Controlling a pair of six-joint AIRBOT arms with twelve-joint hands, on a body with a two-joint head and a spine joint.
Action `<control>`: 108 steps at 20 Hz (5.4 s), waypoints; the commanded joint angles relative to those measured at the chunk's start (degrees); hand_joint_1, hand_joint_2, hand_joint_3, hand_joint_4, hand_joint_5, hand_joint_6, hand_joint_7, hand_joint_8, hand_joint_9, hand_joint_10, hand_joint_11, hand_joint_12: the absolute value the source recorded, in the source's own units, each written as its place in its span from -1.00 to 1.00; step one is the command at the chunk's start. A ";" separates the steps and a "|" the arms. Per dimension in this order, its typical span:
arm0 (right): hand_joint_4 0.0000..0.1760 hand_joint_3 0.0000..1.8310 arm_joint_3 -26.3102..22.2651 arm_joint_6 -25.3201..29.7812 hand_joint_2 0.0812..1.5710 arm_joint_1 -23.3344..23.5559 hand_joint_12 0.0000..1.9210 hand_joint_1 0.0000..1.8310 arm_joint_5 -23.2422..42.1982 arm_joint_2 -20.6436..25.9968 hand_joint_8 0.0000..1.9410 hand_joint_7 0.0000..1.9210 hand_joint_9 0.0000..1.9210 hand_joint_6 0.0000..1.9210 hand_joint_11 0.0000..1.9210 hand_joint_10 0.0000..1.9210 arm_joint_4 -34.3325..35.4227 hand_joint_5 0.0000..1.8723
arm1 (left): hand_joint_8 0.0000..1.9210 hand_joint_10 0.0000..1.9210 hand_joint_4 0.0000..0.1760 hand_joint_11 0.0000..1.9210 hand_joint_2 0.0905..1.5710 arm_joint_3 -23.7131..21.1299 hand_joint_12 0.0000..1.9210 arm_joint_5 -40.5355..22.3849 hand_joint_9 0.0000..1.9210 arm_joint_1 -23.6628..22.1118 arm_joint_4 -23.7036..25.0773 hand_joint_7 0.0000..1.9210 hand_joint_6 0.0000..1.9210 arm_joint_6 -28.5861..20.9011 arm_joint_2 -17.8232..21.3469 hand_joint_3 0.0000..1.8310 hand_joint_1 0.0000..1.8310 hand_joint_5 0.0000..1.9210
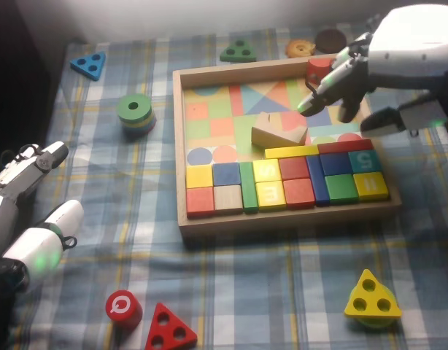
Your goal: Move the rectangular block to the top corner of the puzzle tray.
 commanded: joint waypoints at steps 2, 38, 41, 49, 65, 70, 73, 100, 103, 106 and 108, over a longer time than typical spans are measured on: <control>-1.00 -0.99 0.34 0.89 0.44 2.89 1.00 0.66 1.99 -0.48 1.00 0.56 0.71 -0.99 0.75 1.00 -0.35 -0.26 | -1.00 -0.99 -0.50 -1.00 0.75 0.30 -1.00 -6.21 -0.95 -0.29 2.38 -0.84 -1.00 -0.36 0.24 -1.00 -0.36 -0.64; -0.85 -1.00 7.18 11.46 0.43 4.52 1.00 0.84 1.57 -9.21 1.00 0.37 0.58 -0.99 0.61 1.00 -15.72 -0.31 | -1.00 -1.00 -0.26 -1.00 0.75 0.18 -1.00 -6.13 -0.98 -0.20 2.62 -0.86 -1.00 -0.88 0.50 -1.00 -0.37 -0.65; -0.74 -1.00 7.18 11.46 0.42 4.54 1.00 0.83 0.72 -9.14 1.00 0.40 0.61 -0.99 0.64 1.00 -16.86 -0.29 | -0.99 -0.99 -0.39 -1.00 0.74 0.17 -1.00 -6.01 -0.96 -0.20 2.62 -0.84 -0.99 -0.89 0.50 -1.00 -0.35 -0.64; -0.79 -0.99 6.99 11.46 0.49 5.05 1.00 0.74 -2.46 -7.19 1.00 0.30 0.54 -1.00 0.61 1.00 -18.41 -0.39 | -1.00 -1.00 -0.42 -1.00 0.75 0.11 -1.00 -5.66 -0.97 -0.20 2.62 -0.85 -1.00 -0.93 0.51 -1.00 -0.37 -0.64; -1.00 -1.00 6.60 10.94 0.48 7.54 1.00 0.75 -5.91 -4.56 1.00 0.31 0.52 -1.00 0.56 1.00 -20.77 -0.43 | -1.00 -1.00 -0.63 -1.00 0.73 0.16 -1.00 -5.32 -0.94 0.00 2.59 -0.83 -1.00 -1.29 0.47 -1.00 -0.36 -0.63; -1.00 -1.00 3.55 7.67 0.47 8.17 1.00 0.81 -6.20 -4.43 1.00 0.28 0.52 -0.99 0.57 1.00 -17.48 -0.42 | -1.00 -1.00 -0.73 -1.00 0.74 0.15 -1.00 -5.34 -0.96 0.03 2.59 -0.84 -1.00 -1.44 0.51 -1.00 -0.31 -0.63; -1.00 -0.99 0.30 6.72 0.50 8.22 1.00 0.77 -6.27 -2.11 1.00 0.27 0.52 -0.99 0.55 1.00 -16.78 -0.39 | -1.00 -1.00 -0.62 -1.00 0.74 0.14 -1.00 -5.26 -0.96 0.10 2.58 -0.85 -1.00 -1.45 0.52 -1.00 -0.37 -0.63; -0.29 -1.00 -3.21 4.87 0.50 3.49 1.00 0.68 -10.79 2.14 1.00 0.21 0.47 -0.99 0.52 1.00 -18.05 -0.40 | -1.00 -1.00 -0.56 -1.00 0.73 -0.19 -1.00 -5.20 -0.93 0.23 2.62 -0.83 -1.00 -1.45 0.85 -1.00 -0.36 -0.61; -0.43 -1.00 -2.53 4.87 0.50 3.20 1.00 0.68 -11.47 2.03 1.00 0.19 0.45 -1.00 0.50 1.00 -18.35 -0.40 | -1.00 -1.00 -0.59 -1.00 0.73 -0.17 -1.00 -5.03 -0.93 0.23 2.69 -0.82 -1.00 -1.45 0.87 -1.00 -0.37 -0.62; -0.51 -1.00 -1.56 4.87 0.51 3.16 1.00 0.69 -12.46 1.64 1.00 0.19 0.43 -1.00 0.48 1.00 -19.20 -0.44 | -1.00 -1.00 -0.51 -1.00 0.73 -0.18 -1.00 -5.02 -0.93 0.23 2.70 -0.83 -1.00 -1.45 0.86 -1.00 -0.38 -0.62; -0.32 -1.00 -0.36 4.89 0.52 3.16 1.00 0.70 -13.25 1.27 1.00 0.12 0.36 -1.00 0.45 1.00 -19.26 -0.45 | -1.00 -1.00 -0.52 -1.00 0.74 -0.18 -1.00 -5.00 -0.93 0.23 2.73 -0.83 -1.00 -1.45 0.86 -1.00 -0.40 -0.62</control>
